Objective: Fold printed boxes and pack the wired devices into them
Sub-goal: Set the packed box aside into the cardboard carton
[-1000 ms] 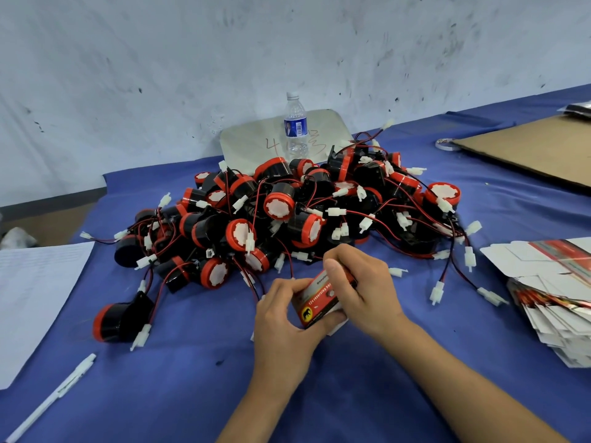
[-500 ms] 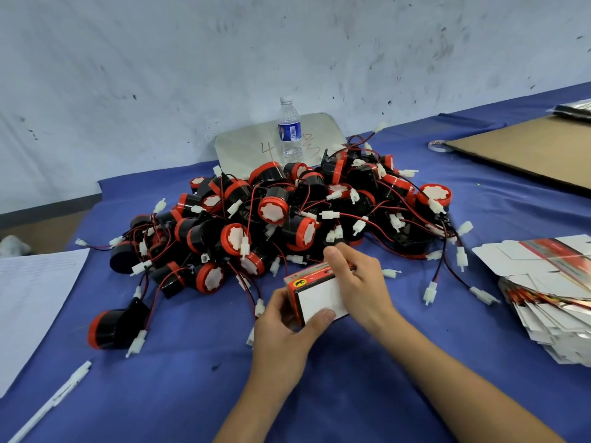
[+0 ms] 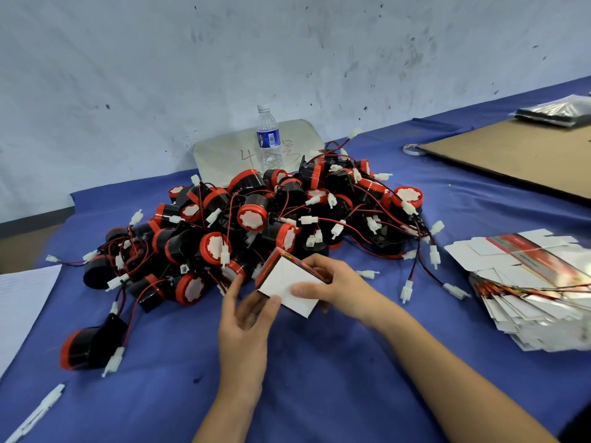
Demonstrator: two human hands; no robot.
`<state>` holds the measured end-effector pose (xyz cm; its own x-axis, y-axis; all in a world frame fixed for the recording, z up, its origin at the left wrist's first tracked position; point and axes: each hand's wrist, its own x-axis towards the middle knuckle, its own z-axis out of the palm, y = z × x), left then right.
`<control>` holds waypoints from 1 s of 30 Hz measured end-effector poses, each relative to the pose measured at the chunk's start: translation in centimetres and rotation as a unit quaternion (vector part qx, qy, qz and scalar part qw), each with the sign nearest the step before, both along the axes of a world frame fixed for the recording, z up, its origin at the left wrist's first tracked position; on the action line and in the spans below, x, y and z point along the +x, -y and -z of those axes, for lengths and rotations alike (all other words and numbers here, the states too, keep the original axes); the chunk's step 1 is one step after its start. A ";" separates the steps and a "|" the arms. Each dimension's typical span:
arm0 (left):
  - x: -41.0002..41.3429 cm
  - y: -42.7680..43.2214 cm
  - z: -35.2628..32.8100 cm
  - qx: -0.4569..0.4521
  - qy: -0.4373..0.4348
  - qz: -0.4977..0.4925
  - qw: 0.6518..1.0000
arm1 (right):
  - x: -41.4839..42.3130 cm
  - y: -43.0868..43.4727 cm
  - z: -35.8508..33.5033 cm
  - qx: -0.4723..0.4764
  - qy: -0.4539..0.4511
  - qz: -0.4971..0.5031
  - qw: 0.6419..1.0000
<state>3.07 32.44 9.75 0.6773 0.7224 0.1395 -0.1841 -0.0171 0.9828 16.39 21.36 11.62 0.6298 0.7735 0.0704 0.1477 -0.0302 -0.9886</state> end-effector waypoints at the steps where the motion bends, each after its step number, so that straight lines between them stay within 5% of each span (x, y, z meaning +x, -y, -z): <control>1: 0.1 0.1 0.0 0.018 -0.008 0.017 1.000 | 0.0 0.0 -0.1 0.014 -0.027 -0.006 1.000; 11: -0.1 0.1 -0.3 0.064 -0.021 0.031 0.997 | -0.6 0.0 0.1 0.055 -0.140 -0.068 0.986; 21: 0.0 0.5 -0.4 0.038 -0.015 0.052 0.998 | -0.2 -0.2 0.1 0.153 -0.220 -0.019 0.963; 26: -0.2 0.4 0.0 0.063 -0.037 0.094 0.993 | -0.5 2.5 -2.5 0.305 -0.316 0.054 0.897; 30: 0.3 0.2 0.5 0.073 -0.041 0.107 0.991 | -0.2 9.3 -6.0 0.405 -0.311 0.085 0.856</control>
<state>3.33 32.27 9.29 0.8261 0.5369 0.1708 -0.1195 -0.1293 0.9844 16.17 12.10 17.64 0.8391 0.5228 0.1499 -0.3525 0.7327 -0.5822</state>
